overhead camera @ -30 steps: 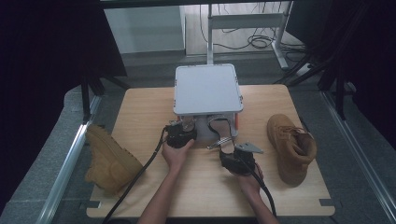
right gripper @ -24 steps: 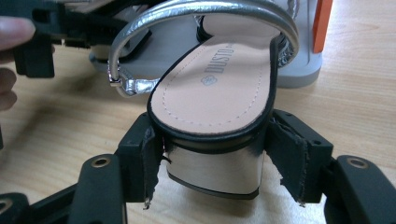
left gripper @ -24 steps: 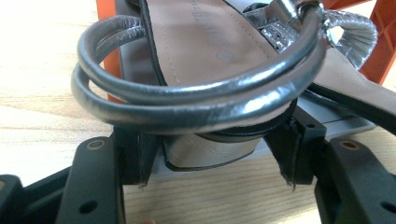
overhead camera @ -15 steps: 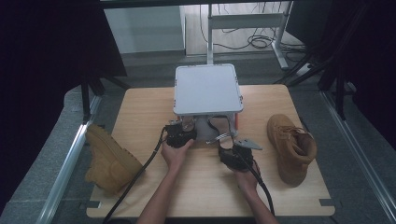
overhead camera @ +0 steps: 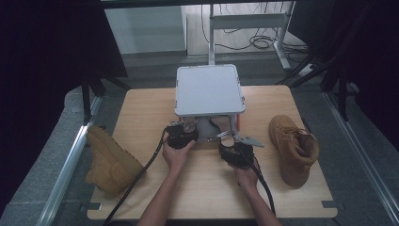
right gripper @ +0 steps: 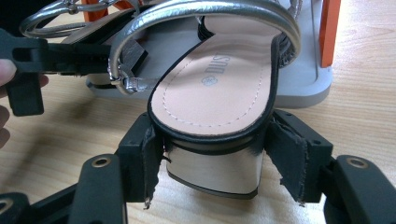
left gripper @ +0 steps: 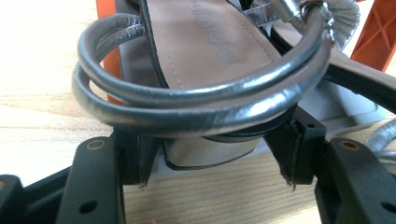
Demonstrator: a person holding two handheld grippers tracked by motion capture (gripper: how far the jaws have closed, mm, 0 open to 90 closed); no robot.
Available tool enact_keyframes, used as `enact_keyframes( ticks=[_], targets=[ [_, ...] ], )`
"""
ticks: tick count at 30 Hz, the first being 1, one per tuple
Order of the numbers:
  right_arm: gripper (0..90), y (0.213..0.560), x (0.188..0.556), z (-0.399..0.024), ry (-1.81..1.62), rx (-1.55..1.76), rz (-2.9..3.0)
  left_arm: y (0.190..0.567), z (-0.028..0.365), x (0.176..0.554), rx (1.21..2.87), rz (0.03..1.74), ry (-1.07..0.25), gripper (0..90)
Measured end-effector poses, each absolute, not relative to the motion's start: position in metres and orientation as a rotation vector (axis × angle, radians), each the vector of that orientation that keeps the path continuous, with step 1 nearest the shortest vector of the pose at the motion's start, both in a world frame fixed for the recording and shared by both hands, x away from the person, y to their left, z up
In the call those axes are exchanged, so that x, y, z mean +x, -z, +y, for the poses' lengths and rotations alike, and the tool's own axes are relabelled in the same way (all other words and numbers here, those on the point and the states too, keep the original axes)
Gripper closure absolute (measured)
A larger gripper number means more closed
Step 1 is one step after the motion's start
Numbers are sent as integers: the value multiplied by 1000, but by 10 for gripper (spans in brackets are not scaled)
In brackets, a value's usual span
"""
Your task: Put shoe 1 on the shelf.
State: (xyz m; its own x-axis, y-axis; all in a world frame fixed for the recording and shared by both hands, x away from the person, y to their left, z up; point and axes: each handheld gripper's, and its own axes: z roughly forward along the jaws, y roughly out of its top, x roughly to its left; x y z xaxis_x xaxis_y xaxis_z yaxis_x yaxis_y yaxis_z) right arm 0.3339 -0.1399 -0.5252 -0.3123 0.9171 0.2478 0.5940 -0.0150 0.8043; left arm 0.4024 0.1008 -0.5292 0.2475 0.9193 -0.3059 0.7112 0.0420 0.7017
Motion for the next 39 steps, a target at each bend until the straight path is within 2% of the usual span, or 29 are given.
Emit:
enact_keyframes(
  ticks=[39],
  targets=[
    [385,524,387,-129,-1262,1642,1841,533,99,403,1726,1516,-321,370]
  ],
)
